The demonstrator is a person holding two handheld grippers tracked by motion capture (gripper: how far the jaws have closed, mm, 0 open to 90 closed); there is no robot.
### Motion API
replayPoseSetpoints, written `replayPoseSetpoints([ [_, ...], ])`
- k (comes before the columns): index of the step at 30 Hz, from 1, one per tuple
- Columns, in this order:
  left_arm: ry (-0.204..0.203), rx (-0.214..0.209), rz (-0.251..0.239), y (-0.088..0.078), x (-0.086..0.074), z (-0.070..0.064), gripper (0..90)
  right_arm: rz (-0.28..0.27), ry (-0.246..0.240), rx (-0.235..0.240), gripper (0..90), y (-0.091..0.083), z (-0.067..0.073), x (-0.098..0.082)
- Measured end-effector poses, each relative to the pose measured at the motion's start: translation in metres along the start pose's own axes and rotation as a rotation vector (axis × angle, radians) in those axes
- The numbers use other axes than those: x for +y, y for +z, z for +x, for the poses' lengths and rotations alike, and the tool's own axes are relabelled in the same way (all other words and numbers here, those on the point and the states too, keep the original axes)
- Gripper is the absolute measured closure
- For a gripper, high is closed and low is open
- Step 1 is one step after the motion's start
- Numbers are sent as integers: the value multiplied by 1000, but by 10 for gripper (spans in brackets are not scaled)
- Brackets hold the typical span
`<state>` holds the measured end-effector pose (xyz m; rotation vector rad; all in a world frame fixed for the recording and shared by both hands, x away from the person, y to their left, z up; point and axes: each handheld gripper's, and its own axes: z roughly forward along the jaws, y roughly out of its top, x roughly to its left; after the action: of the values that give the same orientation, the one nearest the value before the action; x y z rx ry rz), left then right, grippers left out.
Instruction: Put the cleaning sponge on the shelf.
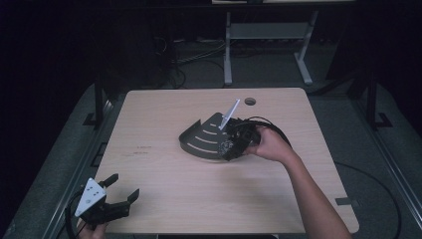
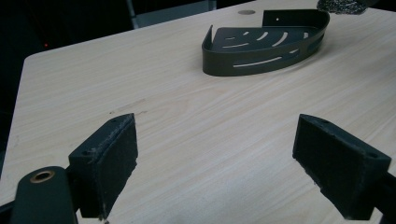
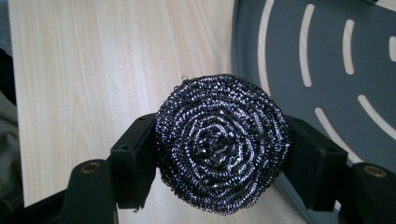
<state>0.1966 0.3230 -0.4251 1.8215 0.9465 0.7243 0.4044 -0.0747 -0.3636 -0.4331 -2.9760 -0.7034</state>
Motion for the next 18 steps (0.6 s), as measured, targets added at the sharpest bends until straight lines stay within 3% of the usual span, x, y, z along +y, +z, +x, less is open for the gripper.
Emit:
replayPoseSetpoints([
  [15, -1, -3, 3, 2, 0, 1, 132, -2, 6, 4, 315, 10, -17, 14],
  [18, -2, -4, 2, 2, 0, 2, 132, 21, 23, -7, 315, 12, -23, 14],
])
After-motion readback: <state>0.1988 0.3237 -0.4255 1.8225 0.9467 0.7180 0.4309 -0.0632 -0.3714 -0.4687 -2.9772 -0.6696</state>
